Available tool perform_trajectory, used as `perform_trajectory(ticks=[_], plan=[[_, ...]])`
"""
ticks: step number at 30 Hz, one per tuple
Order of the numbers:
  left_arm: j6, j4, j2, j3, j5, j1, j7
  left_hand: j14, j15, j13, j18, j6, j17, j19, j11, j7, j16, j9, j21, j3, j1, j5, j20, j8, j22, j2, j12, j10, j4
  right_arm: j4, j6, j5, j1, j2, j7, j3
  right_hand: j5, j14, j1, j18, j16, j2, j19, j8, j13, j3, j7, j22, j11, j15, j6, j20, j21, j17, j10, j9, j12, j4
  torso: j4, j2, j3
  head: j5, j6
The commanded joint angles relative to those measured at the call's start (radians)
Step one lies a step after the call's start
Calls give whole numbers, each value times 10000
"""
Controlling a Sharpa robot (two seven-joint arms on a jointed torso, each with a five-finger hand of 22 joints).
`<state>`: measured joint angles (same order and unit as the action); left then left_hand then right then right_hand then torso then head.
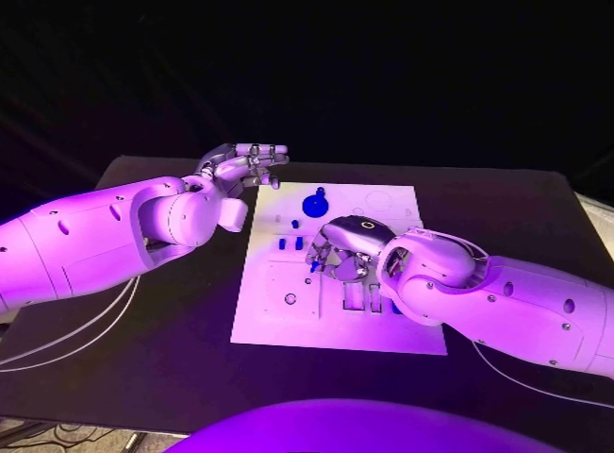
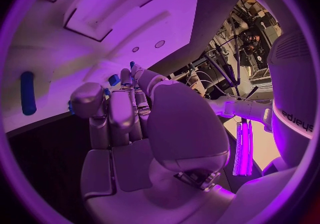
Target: Assemble the parts on the task board
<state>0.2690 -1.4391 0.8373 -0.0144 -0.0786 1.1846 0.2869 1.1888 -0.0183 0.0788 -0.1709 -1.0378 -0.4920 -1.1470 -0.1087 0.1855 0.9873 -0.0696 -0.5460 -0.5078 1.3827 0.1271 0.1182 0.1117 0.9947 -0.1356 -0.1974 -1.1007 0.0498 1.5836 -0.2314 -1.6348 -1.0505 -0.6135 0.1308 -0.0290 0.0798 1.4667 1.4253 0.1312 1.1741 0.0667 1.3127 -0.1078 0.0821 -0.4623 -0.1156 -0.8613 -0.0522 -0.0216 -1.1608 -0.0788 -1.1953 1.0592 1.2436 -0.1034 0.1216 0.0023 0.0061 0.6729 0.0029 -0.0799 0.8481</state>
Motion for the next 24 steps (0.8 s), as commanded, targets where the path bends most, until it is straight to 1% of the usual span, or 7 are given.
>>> perform_trajectory(ticks=[1, 4, 6, 12, 14, 17, 24], plan=[[-223, -11, -32, 4, -37, 0, 51, -2, -31, 3, -117, -24, 15, 69, -40, 15, -51, 3, 69, 68, -19, -12, 6, 55, -9, 98, -58, 18, -20, -110, 459, -283, 62, 125, -162, -11, 34, 297, -19, -51, -29, -54, 48, -59, 14, -34, -63, -2, -21, -76, -40, 21, -45, 1, 8, -17, -64, -16, -13, 0, 14, -55, 30], [-239, -9, -44, 3, -37, -2, 49, -2, -31, 3, -117, -24, 15, 69, -40, 15, -51, 3, 69, 68, -19, -12, 6, 55, -9, 98, -58, 18, -20, -179, 488, -406, 103, 202, -146, -21, 34, 297, -19, -51, -29, -54, 48, -59, 14, -34, -63, -2, -21, -76, -40, 21, -45, 1, 8, -17, -64, -16, 0, -3, 12, -92, 71], [-246, -5, -50, 3, -37, -3, 48, -2, -31, 3, -117, -24, 15, 69, -40, 15, -51, 3, 69, 68, -19, -12, 6, 55, -9, 98, -58, 18, -20, -218, 513, -454, 123, 244, -135, -26, 34, 297, -19, -51, -29, -54, 48, -59, 14, -34, -63, -2, -21, -76, -40, 21, -45, 1, 8, -17, -64, -16, -7, -4, 21, -121, 93], [-271, 4, -67, 1, -37, -7, 42, -2, -31, 3, -117, -24, 15, 69, -40, 15, -51, 3, 69, 68, -19, -12, 6, 55, -9, 98, -58, 18, -20, -296, 592, -604, 171, 347, -103, -43, 42, 300, -24, -51, -11, -61, 48, -54, 9, -46, -67, -2, -23, -74, -35, 19, -47, 20, 10, -19, -75, -26, -12, -3, 26, -156, 131], [-279, 5, -71, 1, -37, -9, 35, -2, -31, 3, -117, -24, 15, 69, -40, 15, -51, 3, 69, 68, -19, -12, 6, 55, -9, 98, -58, 18, -20, -303, 626, -642, 185, 366, -89, -47, 42, 300, -24, -51, -11, -61, 48, -54, 9, -46, -67, -2, -23, -74, -35, 19, -47, 20, 10, -19, -75, -26, -12, 0, 30, -178, 161], [-289, 8, -74, 0, -36, -10, 26, -2, -31, 3, -117, -24, 15, 69, -40, 15, -51, 3, 69, 68, -19, -12, 6, 55, -9, 98, -58, 18, -20, -311, 713, -777, 197, 377, -40, -51, 42, 300, -24, -51, -11, -61, 48, -54, 9, -46, -67, -2, -23, -74, -35, 19, -47, 20, 10, -19, -75, -26, -11, 2, 31, -184, 197], [-304, 15, -75, -1, -32, -13, 15, -2, -31, 3, -117, -24, 15, 69, -40, 15, -51, 3, 69, 68, -19, -12, 6, 55, -9, 98, -58, 18, -20, -316, 964, -1133, 204, 395, 85, -56, 42, 300, -24, -51, -11, -61, 48, -54, 9, -46, -67, -2, -23, -74, -35, 19, -47, 20, 10, -19, -75, -26, -12, 1, 25, -188, 226]])
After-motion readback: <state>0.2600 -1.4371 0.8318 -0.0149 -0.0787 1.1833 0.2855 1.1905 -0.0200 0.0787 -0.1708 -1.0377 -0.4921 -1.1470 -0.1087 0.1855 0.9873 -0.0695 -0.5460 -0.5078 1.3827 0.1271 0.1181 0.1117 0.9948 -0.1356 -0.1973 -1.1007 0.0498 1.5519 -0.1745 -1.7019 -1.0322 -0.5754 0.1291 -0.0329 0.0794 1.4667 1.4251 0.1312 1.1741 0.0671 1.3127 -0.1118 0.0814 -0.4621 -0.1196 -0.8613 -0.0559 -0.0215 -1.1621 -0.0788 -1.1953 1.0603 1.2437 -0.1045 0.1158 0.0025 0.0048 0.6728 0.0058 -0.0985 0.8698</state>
